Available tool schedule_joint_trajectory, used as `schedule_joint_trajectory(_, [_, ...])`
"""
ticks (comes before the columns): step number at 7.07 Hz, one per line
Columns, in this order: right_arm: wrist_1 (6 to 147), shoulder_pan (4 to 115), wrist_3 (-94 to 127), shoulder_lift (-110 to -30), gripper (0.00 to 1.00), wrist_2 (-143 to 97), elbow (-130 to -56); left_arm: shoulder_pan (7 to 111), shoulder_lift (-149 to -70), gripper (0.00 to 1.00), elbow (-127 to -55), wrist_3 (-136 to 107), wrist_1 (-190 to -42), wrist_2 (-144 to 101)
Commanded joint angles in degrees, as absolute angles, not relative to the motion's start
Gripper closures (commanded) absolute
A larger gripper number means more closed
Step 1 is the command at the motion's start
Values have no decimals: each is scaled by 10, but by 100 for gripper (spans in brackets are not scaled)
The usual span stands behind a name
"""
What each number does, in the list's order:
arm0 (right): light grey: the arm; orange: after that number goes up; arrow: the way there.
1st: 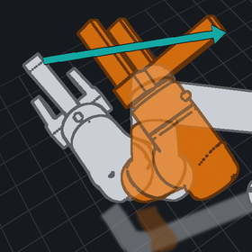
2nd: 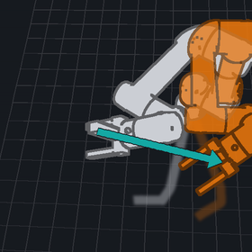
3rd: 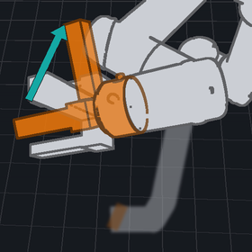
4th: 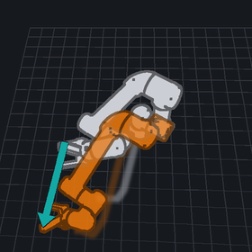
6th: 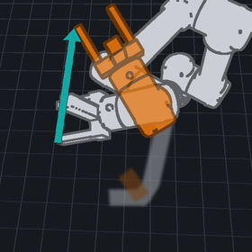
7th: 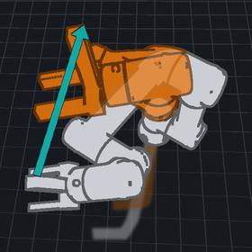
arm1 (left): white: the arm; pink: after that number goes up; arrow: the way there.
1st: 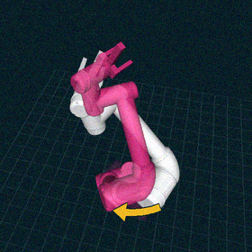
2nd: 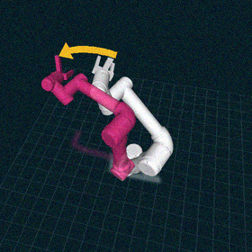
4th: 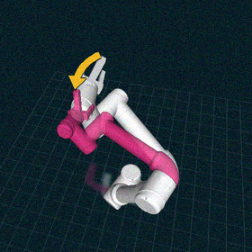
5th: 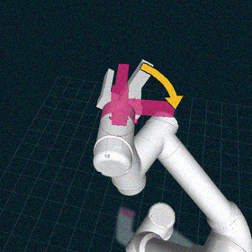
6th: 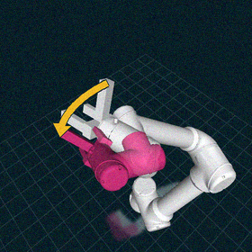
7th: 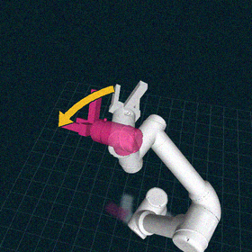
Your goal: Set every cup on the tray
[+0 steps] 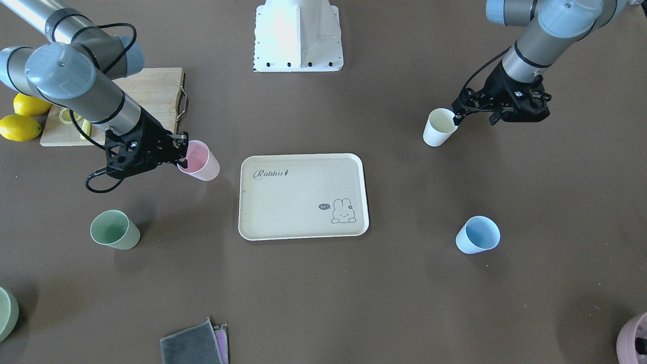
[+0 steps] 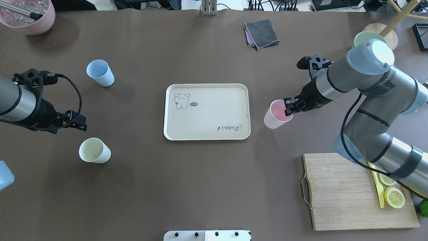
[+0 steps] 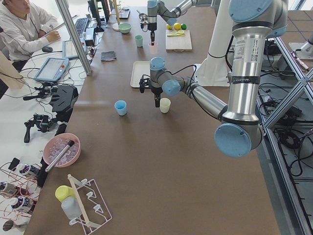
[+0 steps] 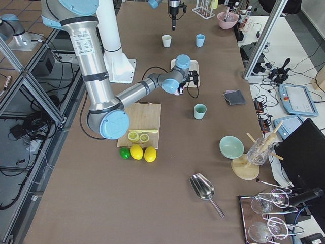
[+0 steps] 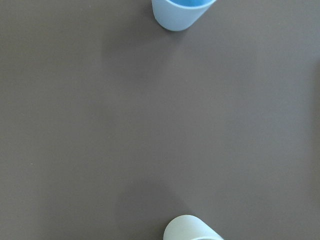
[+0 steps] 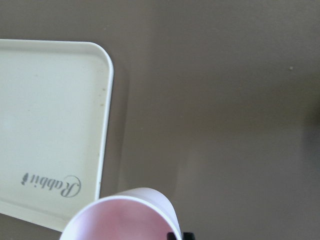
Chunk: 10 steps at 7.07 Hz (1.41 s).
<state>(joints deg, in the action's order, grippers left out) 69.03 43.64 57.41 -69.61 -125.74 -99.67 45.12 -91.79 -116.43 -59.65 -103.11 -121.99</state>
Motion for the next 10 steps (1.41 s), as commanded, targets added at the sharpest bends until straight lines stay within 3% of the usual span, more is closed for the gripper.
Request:
schedule_joint_trajectory(1, [770, 375, 599, -620, 100, -1188, -984, 411, -907, 3, -1143, -599, -1061, -1194])
schedule_joint_trajectory(3, [770, 358, 599, -587, 100, -1171, -937, 402, -908, 23, -1129, -604, -1079, -1194])
schedule_joint_trajectory(4, [771, 356, 599, -582, 100, -1171, -928, 396, -910, 64, -1127, -613, -1078, -1194])
schedule_joint_trajectory(5, [772, 355, 599, -582, 100, -1171, -928, 390, -917, 98, -1127, -624, -1078, -1198])
schedule_joint_trajectory(8, [772, 353, 599, -582, 100, -1172, -928, 387, -932, 100, -1125, -628, -1078, -1202])
schedule_joint_trajectory(9, [770, 353, 602, -577, 3, -1168, -931, 387, -940, 100, -1126, -630, -1077, -1203])
schedule_joint_trajectory(10, [767, 359, 619, -572, 0, -1163, -933, 388, -959, 100, -1136, -630, -1071, -1212])
